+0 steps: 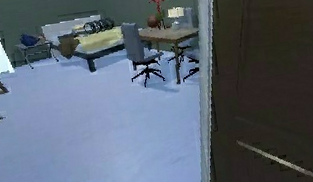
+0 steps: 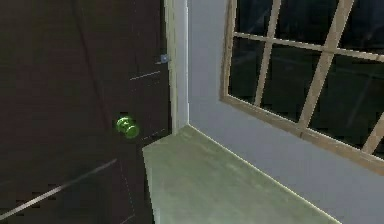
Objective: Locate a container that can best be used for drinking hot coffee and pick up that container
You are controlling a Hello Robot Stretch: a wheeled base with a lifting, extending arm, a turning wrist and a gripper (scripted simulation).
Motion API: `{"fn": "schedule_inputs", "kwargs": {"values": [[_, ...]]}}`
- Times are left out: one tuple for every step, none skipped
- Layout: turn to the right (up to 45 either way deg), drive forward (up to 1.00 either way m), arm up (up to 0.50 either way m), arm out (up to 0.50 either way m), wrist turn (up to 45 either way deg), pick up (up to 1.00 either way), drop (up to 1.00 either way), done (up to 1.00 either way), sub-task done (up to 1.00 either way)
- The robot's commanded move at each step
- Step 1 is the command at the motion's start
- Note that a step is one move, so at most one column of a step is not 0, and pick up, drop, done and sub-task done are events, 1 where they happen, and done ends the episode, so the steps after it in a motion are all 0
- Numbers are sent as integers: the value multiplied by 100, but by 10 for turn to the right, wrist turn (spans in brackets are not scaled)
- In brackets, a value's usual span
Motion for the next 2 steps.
{"fn": "schedule_inputs", "kwargs": {"values": [[30,0,0,0,0,0,0,0,0],[0,40,0,0,0,0,0,0,0]]}}
